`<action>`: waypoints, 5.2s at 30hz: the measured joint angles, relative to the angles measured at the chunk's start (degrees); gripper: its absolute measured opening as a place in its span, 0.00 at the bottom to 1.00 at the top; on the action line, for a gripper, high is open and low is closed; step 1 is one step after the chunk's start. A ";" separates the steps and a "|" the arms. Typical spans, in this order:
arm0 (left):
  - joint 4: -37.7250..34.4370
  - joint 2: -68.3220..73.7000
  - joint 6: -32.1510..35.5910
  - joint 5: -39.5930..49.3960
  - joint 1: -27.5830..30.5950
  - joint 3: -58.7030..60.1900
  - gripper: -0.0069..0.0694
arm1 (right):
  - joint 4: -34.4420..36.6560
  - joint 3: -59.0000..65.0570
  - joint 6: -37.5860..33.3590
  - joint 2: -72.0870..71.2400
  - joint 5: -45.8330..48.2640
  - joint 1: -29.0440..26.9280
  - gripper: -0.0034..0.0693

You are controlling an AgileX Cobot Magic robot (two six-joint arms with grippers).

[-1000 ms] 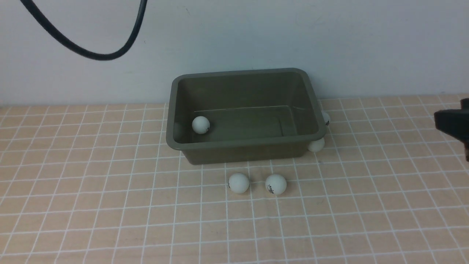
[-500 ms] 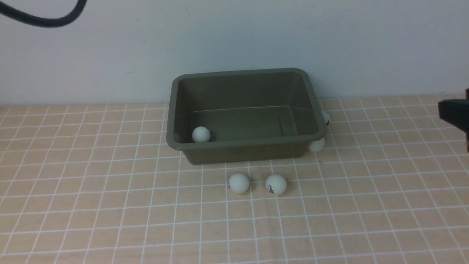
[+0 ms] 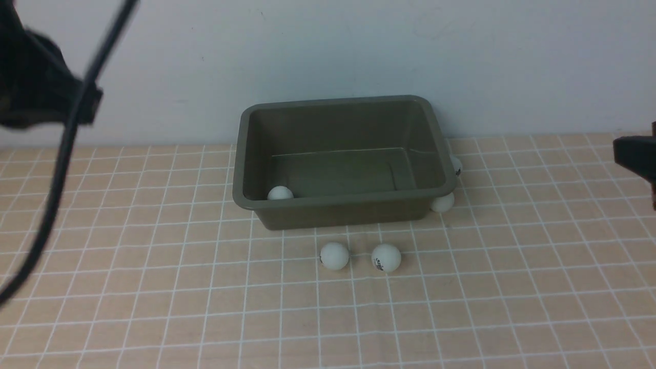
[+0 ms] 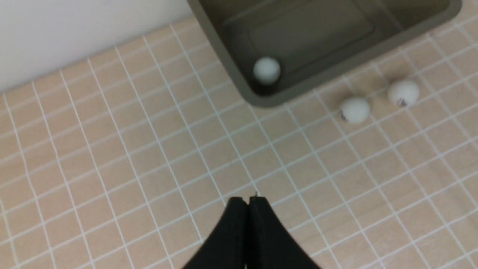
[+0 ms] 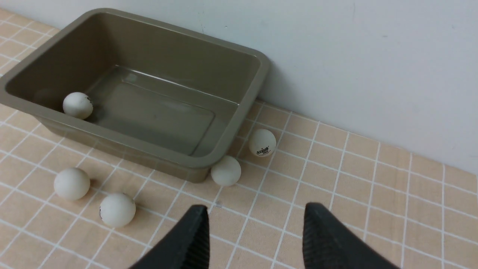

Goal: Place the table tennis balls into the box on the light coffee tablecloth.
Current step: 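Reach for and grasp a ping pong ball on the table, then release the ping pong ball into the bin and lift the gripper away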

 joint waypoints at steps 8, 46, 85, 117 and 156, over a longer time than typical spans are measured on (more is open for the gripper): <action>0.07 -7.16 -0.01 -15.27 0.00 22.72 0.00 | 4.53 -7.10 -8.09 5.97 6.38 0.00 0.50; -7.03 -7.91 1.10 -13.36 0.00 23.23 0.03 | 1.45 -51.06 -13.91 67.14 26.15 -3.35 0.54; -7.01 -7.91 1.51 -12.12 0.00 23.23 0.03 | -3.53 -81.89 -10.71 89.34 32.47 2.88 0.59; -8.06 -7.91 2.97 -11.82 0.00 23.23 0.03 | -10.73 -83.66 -5.49 89.85 34.29 2.98 0.55; -9.84 -7.91 2.97 -9.32 0.00 23.23 0.03 | -8.65 -96.45 10.03 86.88 34.18 16.47 0.65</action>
